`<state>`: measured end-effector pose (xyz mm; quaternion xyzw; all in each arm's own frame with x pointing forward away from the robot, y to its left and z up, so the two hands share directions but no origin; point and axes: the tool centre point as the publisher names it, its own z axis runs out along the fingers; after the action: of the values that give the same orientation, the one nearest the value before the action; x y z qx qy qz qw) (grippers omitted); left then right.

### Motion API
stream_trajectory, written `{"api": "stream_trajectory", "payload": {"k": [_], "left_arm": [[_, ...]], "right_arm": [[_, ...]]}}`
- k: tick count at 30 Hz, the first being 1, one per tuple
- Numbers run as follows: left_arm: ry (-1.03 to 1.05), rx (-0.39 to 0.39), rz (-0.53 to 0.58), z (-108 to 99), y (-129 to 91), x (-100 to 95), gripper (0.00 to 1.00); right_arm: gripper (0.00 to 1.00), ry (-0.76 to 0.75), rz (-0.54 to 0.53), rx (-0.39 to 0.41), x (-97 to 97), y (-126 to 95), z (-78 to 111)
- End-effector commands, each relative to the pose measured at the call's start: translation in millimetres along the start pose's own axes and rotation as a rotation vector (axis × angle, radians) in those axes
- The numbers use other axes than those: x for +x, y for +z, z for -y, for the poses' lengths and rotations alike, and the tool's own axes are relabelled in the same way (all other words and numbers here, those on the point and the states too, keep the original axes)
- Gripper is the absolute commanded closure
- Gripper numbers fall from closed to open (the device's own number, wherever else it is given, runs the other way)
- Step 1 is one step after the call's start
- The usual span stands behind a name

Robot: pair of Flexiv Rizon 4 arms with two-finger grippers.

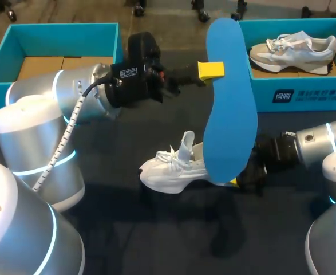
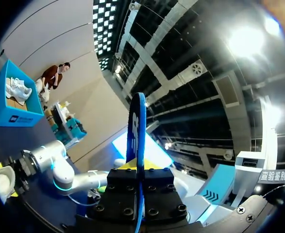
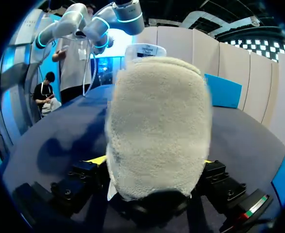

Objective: Take the shoe out of the shoebox, open the shoe tongue, remove and reinsert the insole, then place the shoe into the shoebox

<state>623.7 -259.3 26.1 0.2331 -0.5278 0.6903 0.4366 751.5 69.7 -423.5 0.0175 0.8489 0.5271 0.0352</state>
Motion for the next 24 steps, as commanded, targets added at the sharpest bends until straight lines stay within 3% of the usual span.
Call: {"api": "stream_trajectory", "payload": {"k": [1,9,24], "left_arm": [[0.0,0.002,0.001,-2,0,0.2,1.0],[0.0,0.002,0.001,-2,0,0.2,1.0],[0.0,0.002,0.001,-2,0,0.2,1.0]], "right_arm": [[0.0,-0.004,0.002,0.021,-1.8,-3,-3.7],[0.0,-0.017,0.0,0.104,-8.8,-23,-20.0],[0.0,-0.02,-0.002,0.354,-1.9,-53,-58.3]]}}
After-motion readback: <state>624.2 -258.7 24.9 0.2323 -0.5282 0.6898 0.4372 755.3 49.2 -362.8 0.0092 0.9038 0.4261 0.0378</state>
